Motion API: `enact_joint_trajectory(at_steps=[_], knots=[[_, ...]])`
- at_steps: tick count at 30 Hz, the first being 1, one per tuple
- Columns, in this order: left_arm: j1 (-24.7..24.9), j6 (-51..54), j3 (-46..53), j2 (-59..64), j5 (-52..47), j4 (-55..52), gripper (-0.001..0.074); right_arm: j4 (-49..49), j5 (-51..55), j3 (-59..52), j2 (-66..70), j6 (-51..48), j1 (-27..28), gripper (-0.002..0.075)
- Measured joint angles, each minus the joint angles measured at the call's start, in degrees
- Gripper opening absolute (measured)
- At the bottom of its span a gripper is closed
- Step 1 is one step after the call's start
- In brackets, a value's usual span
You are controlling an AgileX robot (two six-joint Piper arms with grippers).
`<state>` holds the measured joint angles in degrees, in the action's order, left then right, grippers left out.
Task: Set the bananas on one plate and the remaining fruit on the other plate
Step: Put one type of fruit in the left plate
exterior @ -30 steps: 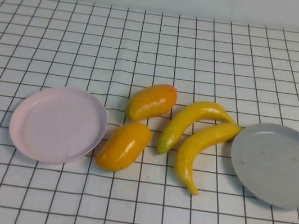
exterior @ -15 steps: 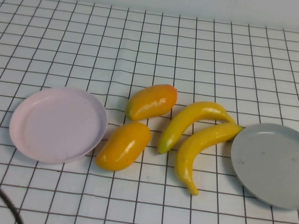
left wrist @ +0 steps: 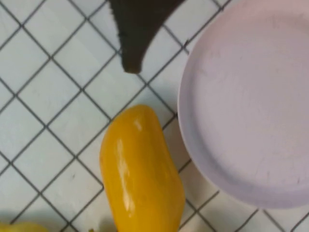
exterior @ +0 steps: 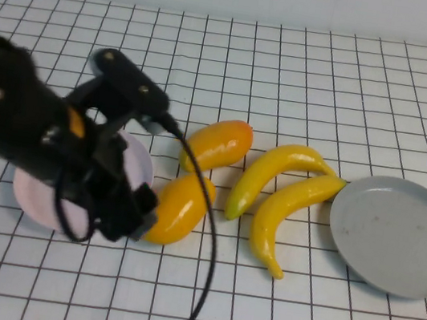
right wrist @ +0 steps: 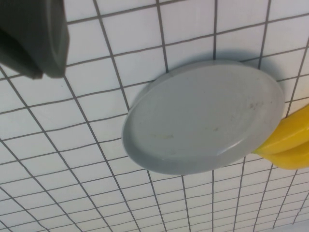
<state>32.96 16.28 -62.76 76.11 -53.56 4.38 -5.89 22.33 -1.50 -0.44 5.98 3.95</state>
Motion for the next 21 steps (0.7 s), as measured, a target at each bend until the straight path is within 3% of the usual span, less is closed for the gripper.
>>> enact_joint_trajectory(at_steps=[2,5,12,21], knots=[[1.33,-2.06,-2.63,5.15,1.73,-0.23,0.061,0.0,0.0,0.0,0.0,0.0,0.0,-0.0016],[2.22,-3.78,-7.28,13.4,2.82,-0.77,0.0666,0.0,0.0,0.0,0.0,0.0,0.0,-0.0016],[2.74,-4.81,-15.32,26.1,5.14,-2.2,0.0668,0.0,0.0,0.0,0.0,0.0,0.0,-0.0016],[2.24,-4.96,-16.24,33.72,9.01,-2.63,0.0668,0.0,0.0,0.0,0.0,0.0,0.0,-0.0016]])
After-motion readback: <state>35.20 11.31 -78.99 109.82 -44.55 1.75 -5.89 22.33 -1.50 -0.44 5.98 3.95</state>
